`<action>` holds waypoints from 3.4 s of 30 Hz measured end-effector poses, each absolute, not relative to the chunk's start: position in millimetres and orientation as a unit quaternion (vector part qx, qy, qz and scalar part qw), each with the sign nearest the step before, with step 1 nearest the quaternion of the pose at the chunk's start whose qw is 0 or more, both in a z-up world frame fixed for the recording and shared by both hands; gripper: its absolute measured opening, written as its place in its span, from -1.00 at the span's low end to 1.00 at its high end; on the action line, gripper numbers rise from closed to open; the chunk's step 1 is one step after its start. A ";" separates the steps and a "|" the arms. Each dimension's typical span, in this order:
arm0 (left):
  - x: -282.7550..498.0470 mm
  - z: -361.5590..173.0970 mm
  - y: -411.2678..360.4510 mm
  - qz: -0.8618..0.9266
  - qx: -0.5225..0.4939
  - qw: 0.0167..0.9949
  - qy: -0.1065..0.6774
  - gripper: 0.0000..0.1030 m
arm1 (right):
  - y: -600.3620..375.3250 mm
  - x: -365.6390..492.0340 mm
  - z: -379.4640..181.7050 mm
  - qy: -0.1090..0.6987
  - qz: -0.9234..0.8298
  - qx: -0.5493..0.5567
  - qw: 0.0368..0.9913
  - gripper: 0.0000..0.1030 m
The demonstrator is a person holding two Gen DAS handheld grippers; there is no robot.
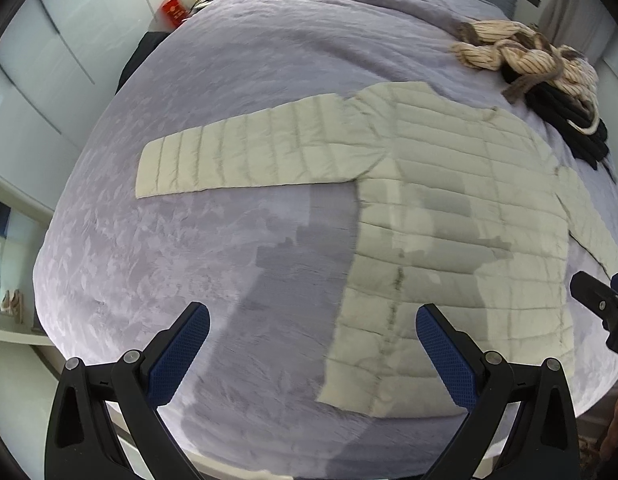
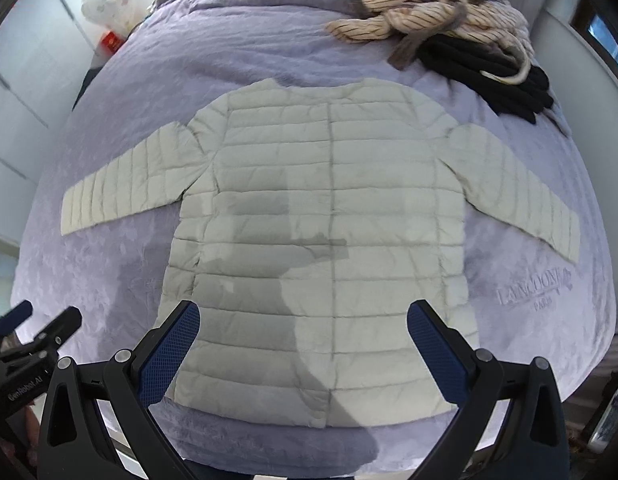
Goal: Fold large clothes
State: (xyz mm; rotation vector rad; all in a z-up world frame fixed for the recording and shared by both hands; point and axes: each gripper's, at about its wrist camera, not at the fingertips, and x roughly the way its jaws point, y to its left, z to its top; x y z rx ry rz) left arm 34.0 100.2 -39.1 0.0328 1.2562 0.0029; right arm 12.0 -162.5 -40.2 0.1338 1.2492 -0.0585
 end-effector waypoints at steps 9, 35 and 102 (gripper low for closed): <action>69.2 -77.5 158.7 0.034 -0.022 0.802 0.597 1.00 | -112.4 53.2 -77.6 0.616 0.012 0.066 0.785 1.00; 202.7 -221.3 302.3 0.022 -0.273 0.792 0.546 1.00 | -19.3 210.4 -190.4 0.605 0.087 0.049 0.790 -0.54; 181.2 -160.9 -112.7 -0.229 0.171 0.800 0.527 0.68 | -350.4 85.9 -183.7 0.536 -0.056 0.271 0.797 -0.49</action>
